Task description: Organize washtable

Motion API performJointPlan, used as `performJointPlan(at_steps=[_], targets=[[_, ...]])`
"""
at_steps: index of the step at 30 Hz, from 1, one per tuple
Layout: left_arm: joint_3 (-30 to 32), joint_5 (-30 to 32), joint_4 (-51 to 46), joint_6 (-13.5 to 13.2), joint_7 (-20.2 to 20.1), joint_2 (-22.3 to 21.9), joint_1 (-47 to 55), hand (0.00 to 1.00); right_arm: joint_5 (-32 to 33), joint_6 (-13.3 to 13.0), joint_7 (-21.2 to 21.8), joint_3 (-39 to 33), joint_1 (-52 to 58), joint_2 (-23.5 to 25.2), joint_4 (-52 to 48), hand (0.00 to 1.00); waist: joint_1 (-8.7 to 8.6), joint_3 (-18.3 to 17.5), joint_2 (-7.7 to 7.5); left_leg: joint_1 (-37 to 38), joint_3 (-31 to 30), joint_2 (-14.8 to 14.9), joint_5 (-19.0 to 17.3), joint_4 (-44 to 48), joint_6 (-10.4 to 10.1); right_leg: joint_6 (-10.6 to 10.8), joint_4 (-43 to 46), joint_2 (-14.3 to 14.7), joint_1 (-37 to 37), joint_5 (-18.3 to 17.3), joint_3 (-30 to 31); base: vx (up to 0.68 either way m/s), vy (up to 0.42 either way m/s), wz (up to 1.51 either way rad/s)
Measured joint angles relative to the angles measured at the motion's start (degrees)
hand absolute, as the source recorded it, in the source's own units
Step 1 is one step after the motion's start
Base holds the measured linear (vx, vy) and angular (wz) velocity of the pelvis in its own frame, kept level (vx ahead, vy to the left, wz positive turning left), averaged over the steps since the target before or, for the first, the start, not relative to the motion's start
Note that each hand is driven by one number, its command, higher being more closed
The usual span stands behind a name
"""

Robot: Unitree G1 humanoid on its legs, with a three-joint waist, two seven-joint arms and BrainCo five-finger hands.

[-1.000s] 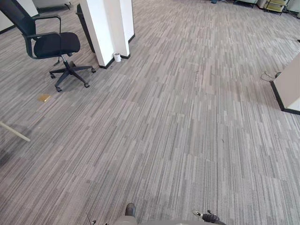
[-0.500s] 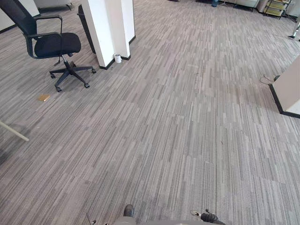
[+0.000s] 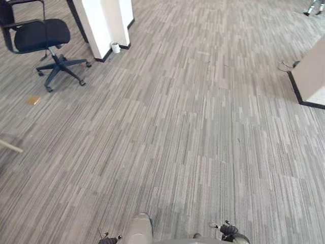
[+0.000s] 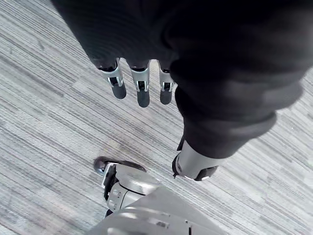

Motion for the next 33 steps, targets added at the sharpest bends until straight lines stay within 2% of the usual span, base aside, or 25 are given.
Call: performJointPlan(at_steps=[1, 2, 3, 4, 5, 6, 7, 9, 12, 13, 14, 17, 19, 20, 21, 22, 23, 24, 25, 26, 27, 28, 29, 31, 33], targets=[[0.11, 0.00, -0.03, 0.00, -0.02, 0.06, -0.02, 0.00, 0.06, 0.00, 0.01, -0.44, 0.55, 0.44, -1.05, 0.00, -0.24, 0.16, -0.29, 0.36, 0.28, -0.19, -0.83, 0.36, 0.30, 0.17, 3.00, -0.72, -0.84, -0.89, 0.25, 0.04, 0.302, -0.07], [0.41, 0.13, 0.05, 0.11, 0.00, 0.06, -0.04, 0.00, 0.20, 0.10, 0.29, -0.92, 1.11, 0.84, -2.67, 0.00, 0.06, 0.53, 0.00, 1.85, 1.49, -0.27, -1.31, -0.07, 1.02, -1.67, 13.67, -1.50, -5.77, -0.59, 1.37, 0.03, 0.200, -0.14], [0.64, 0.41, 0.12, 0.20, -0.05, 0.03, -0.02, 0.00, 0.35, 0.18, 0.36, -1.10, 1.36, 1.13, -3.37, 0.00, 0.40, 0.60, -0.59, 3.23, 2.28, -0.29, -1.48, -0.64, 1.35, -3.84, 19.93, -1.66, -8.54, 0.71, 2.28, 0.11, 0.314, -0.30], [1.13, 1.16, 0.04, 0.38, -0.12, 0.08, 0.32, 0.00, 0.43, -0.08, 0.47, -1.80, 2.15, 1.88, -4.78, 0.00, 1.02, 1.10, -0.24, 5.79, 3.28, -0.42, -2.00, -1.64, 2.25, -7.37, 31.25, -1.76, -13.81, 3.24, 3.47, 0.12, 0.209, -0.25], [2.25, 1.24, 0.01, 0.73, -0.17, 0.20, 0.70, 0.00, 0.43, -0.13, 0.55, -2.98, 2.40, 2.83, -5.73, 0.00, 0.94, 1.24, -0.94, 8.54, 3.45, -0.77, -2.49, -2.62, 2.95, -6.72, 40.08, -1.65, -17.18, 2.42, 2.68, 0.19, 0.270, -0.17], [2.66, 1.35, -0.07, 0.89, -0.20, 0.32, 0.80, 0.00, 0.43, -0.17, 0.56, -3.23, 2.53, 3.19, -6.02, 0.00, 0.89, 1.20, -1.35, 9.91, 3.54, -1.01, -2.62, -3.49, 3.13, -6.26, 42.99, -1.57, -18.53, 1.64, 1.84, 0.24, 0.159, -0.04], [3.95, 2.36, -1.17, 1.37, -0.30, 0.22, 0.90, 0.00, 0.44, -0.22, 0.59, -3.76, 2.57, 3.80, -6.39, 0.00, 0.86, 1.09, -2.18, 13.82, 4.05, -1.82, -2.60, -7.39, 3.14, -6.60, 45.72, -1.20, -22.05, -0.09, -2.21, 0.26, 0.135, -0.05], [4.67, 2.80, -1.68, 1.37, -0.32, -0.23, 0.78, 0.00, 0.47, -0.29, 0.63, -4.18, 2.58, 3.98, -7.09, 0.00, 0.71, 0.98, -1.98, 15.54, 4.44, -1.98, -2.59, -9.59, 3.11, -6.70, 43.93, -0.41, -24.32, -0.33, -4.66, 0.24, 0.069, -0.10], [4.78, 3.49, -2.02, 1.36, -0.27, -0.65, 0.00, 0.00, 1.01, -0.46, 0.75, -5.84, 2.36, 4.20, -7.70, 0.00, 0.19, 0.75, -1.32, 18.87, 4.57, -2.27, -1.89, -12.57, 2.76, -6.75, 33.79, 0.67, -27.34, -0.30, -8.96, 0.41, 0.056, -0.04], [4.60, 3.57, -2.00, 1.37, -0.27, -0.76, -0.89, 0.00, 1.10, -0.45, 0.71, -6.85, 2.06, 4.23, -7.72, 0.00, -0.28, 0.90, -0.90, 21.58, 4.51, -2.26, -1.95, -14.52, 2.64, -6.98, 26.37, 1.44, -27.59, 0.08, -10.04, 0.62, 0.019, 0.16], [3.95, 4.33, -2.10, 1.28, -0.23, -0.85, -1.63, 0.00, 1.13, -0.44, 0.70, -8.03, 1.96, 4.23, -7.82, 0.00, -0.58, 0.67, -0.11, 25.26, 4.30, -2.15, -2.23, -17.31, 2.10, -7.86, 18.46, 2.16, -27.59, 1.58, -10.53, 0.66, 0.001, 0.28], [3.46, 4.35, -2.09, 1.26, -0.16, -2.69, -4.49, 0.00, 1.44, -0.44, 0.72, -10.52, 1.88, 3.66, -8.33, 0.00, -0.88, 0.54, 2.06, 32.59, 2.69, -0.59, -3.60, -22.64, -0.40, -9.97, 9.78, 2.06, -27.74, 6.46, -12.85, 0.58, -0.082, 0.43], [3.29, 4.32, -1.93, 1.16, -0.18, -4.07, -5.11, 0.00, 2.16, -0.28, 0.71, -11.42, 1.78, 3.18, -8.27, 0.00, -2.35, -0.83, 3.58, 35.22, 1.07, 2.30, -4.60, -24.14, -3.64, -12.55, 11.68, 2.50, -28.41, 13.94, -14.88, 0.69, -0.196, 0.55], [3.10, 4.28, -1.78, 1.17, -0.27, -4.97, -5.53, 0.00, 2.08, 0.20, 0.68, -11.69, 0.73, 2.74, -7.69, 0.00, -1.56, -1.72, 5.37, 35.35, 1.06, 5.11, -2.99, -23.49, -6.82, -14.88, 17.03, 3.15, -29.56, 12.17, -16.22, 0.78, -0.258, 0.44], [2.95, 4.24, -1.98, 1.20, -0.42, -6.80, -6.24, 0.00, 2.13, 0.28, 0.54, -12.86, 0.13, 2.14, -7.52, 0.00, -2.67, -1.53, 5.40, 35.80, -0.18, 5.24, 2.31, -22.62, -7.80, -15.34, 25.36, 1.09, -31.23, 8.99, -16.33, 0.78, -0.267, 0.43], [3.15, 4.30, -2.06, 1.29, -0.35, -7.82, -6.76, 0.00, 2.07, 0.36, 0.54, -13.46, 0.16, 1.42, -7.41, 0.00, -3.37, -1.20, 5.78, 35.50, -0.69, 4.76, 4.88, -20.60, -6.48, -15.73, 31.33, 0.28, -33.06, 7.54, -16.95, 0.75, -0.314, 0.44], [3.59, 3.75, -1.87, 1.25, -0.14, -7.80, -5.23, 0.00, 1.47, 0.76, 0.34, -12.26, 0.18, 0.17, -6.80, 0.00, -3.41, -2.43, 7.46, 33.74, -1.71, 6.93, 7.82, -13.10, -4.35, -13.67, 26.37, 3.51, -31.66, 4.15, -17.43, 0.76, -0.440, 0.15], [4.90, 3.25, -1.77, 1.31, -0.14, -7.41, -4.59, 0.00, 0.72, 0.92, 0.16, -9.77, 0.61, -0.49, -7.02, 0.00, -3.62, -2.54, 7.82, 29.25, -2.48, 7.44, 12.68, -1.67, -1.78, -17.94, 22.73, 4.93, -28.48, 2.22, -19.15, 0.74, -0.433, -0.19], [5.27, 3.05, -1.91, 1.37, 0.01, -7.65, -4.30, 0.00, 0.22, 1.03, 0.21, -9.07, 0.42, -1.32, -7.20, 0.00, -3.41, -2.46, 8.85, 26.94, -3.48, 8.65, 16.75, 3.87, -0.09, -18.92, 22.51, 6.88, -27.38, 1.25, -19.24, 0.76, -0.367, -0.30], [5.85, 2.85, -1.98, 1.35, -0.07, -7.37, -4.51, 0.00, -0.09, 0.95, -0.27, -7.17, -0.04, -1.54, -7.04, 0.00, -2.47, -2.32, 9.22, 22.03, -3.85, 10.55, 18.39, 14.32, 0.59, -19.75, 22.14, 8.69, -24.62, -2.11, -18.65, 0.55, -0.176, -0.34], [5.93, 2.71, -2.13, 1.33, -0.06, -7.13, -4.71, 0.00, -0.13, 1.04, -0.39, -6.16, -0.19, -1.35, -6.89, 0.00, -1.94, -2.14, 9.00, 19.76, -3.87, 11.09, 17.82, 18.78, 0.65, -20.11, 21.65, 9.37, -22.59, -3.25, -18.38, 0.66, -0.226, -0.15], [5.86, 2.50, -2.21, 1.23, 0.04, -6.76, -4.59, 0.00, -0.15, 1.09, -0.78, -3.19, -0.83, -0.67, -5.73, 0.00, -1.50, -0.88, 7.39, 15.59, -4.72, 10.59, 15.03, 25.53, 0.23, -20.22, 19.54, 10.37, -17.20, -4.64, -18.04, 0.59, -0.231, -0.08], [5.90, 0.88, -3.94, 1.15, 0.01, -6.80, -4.55, 0.00, -0.33, 0.97, -1.05, -0.57, -1.57, -0.20, -5.26, 0.00, -0.43, -0.45, 6.57, 11.49, -4.82, 9.37, 12.20, 28.80, -0.39, -20.29, 16.31, 11.16, -12.00, -4.92, -16.83, 0.56, -0.212, -0.14], [3.66, 0.91, -6.19, 0.25, -0.04, -6.12, -4.51, 0.00, -0.34, 0.76, -1.14, 1.65, -3.47, -0.01, -4.63, 0.00, 0.97, -0.02, 4.58, 4.05, -3.83, 6.38, 8.80, 26.98, -1.92, -20.08, 10.87, 11.56, -6.21, -4.87, -15.60, 0.49, -0.163, -0.34], [2.96, 0.81, -7.16, -1.01, -0.11, -6.20, -4.64, 0.00, -0.32, 0.32, -1.16, 1.71, -6.13, 0.10, -3.42, 0.00, 1.33, 0.47, 4.21, -0.97, 0.48, 4.53, 7.36, 18.88, -1.51, -18.56, 6.84, 11.73, -1.03, -5.08, -13.68, 0.48, -0.094, -0.40]])
